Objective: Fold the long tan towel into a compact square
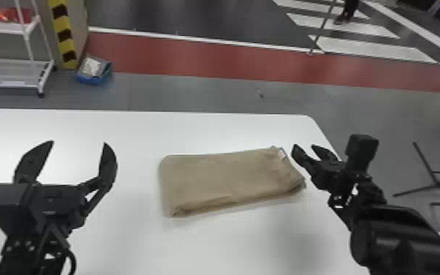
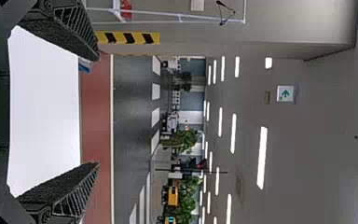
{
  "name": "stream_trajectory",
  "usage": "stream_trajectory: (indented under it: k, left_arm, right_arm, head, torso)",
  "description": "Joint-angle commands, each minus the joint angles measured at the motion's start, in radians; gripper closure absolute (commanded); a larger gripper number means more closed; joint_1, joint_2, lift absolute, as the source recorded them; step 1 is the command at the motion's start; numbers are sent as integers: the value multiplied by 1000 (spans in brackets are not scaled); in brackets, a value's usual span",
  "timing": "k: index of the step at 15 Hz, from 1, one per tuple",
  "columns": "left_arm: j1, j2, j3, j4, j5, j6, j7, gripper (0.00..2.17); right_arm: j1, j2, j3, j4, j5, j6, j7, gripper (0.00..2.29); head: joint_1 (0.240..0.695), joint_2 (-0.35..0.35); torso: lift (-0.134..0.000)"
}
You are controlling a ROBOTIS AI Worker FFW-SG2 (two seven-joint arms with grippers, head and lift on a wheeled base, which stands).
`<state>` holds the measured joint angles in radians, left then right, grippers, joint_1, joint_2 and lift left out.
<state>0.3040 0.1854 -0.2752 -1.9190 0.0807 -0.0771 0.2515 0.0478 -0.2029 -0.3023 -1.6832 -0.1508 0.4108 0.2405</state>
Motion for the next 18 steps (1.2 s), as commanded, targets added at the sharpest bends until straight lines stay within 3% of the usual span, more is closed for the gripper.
stream_trajectory:
  k: [1, 4, 7, 12, 18]
  left_arm:
    - [-19, -3, -19, 21, 13, 9, 2, 93]
    - [-80, -14, -98, 103, 30, 43, -6, 232]
    - [-134, -35, -145, 158, 131, 181, -67, 279]
    - [-195, -66, -219, 241, 134, 254, -71, 360]
    - [-209, -70, -234, 245, 131, 365, -124, 424]
  right_arm:
    - [38, 5, -20, -21, -15, -65, -4, 46]
    - [96, 23, -47, -33, -24, -175, -33, 49]
    - [156, 39, -95, -30, -44, -267, -46, 49]
    - [234, 51, -158, 42, -101, -464, -50, 66]
    - [241, 51, -159, 54, -105, -482, -46, 66]
  head:
    - [695, -263]
    - [695, -283]
    - [695, -344]
    - [695, -350]
    - [695, -350]
  torso:
    - [-123]
    - [-123]
    - [-123]
    - [-123]
    - [-123]
